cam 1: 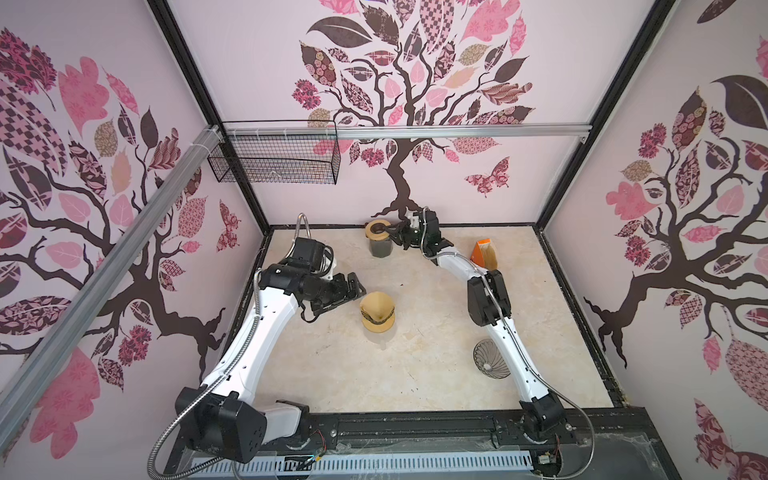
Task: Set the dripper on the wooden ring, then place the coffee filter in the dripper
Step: 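Lower the wooden ring onto the grey jar and open the right gripper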
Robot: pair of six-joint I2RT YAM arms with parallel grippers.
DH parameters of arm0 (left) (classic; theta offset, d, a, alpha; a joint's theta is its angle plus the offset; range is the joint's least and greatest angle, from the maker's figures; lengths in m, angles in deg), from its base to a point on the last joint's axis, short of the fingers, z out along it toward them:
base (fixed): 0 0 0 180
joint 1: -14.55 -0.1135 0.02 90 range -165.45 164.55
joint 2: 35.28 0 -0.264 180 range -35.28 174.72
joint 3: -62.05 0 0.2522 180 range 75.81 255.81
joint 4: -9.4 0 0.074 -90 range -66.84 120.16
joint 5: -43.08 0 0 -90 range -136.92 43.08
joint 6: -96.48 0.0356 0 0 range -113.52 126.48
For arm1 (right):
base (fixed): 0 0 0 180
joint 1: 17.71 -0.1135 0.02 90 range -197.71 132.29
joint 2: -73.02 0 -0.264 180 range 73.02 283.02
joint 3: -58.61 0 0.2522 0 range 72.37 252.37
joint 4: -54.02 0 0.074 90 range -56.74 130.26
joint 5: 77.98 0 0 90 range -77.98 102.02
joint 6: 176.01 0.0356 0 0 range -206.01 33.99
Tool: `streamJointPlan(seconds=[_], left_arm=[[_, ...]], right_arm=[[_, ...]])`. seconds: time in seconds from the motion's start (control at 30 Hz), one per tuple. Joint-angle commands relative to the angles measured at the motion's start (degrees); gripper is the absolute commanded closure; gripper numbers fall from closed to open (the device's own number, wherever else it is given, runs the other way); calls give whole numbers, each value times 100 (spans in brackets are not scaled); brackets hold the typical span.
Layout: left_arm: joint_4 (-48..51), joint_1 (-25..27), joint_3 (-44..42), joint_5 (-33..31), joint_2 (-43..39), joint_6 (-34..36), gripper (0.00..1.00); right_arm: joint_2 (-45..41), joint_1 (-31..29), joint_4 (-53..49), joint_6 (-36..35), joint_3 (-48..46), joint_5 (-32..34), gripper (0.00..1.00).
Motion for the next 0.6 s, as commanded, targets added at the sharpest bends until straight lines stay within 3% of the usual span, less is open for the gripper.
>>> streamJointPlan(seconds=[0.0, 0.57], left_arm=[[5, -32, 10, -3, -39, 106, 2], [-77, -27, -93, 84, -113, 79, 2]], right_arm=[[-70, 15, 32, -33, 114, 49, 76], [-698, 98, -8, -277, -592, 201, 70]])
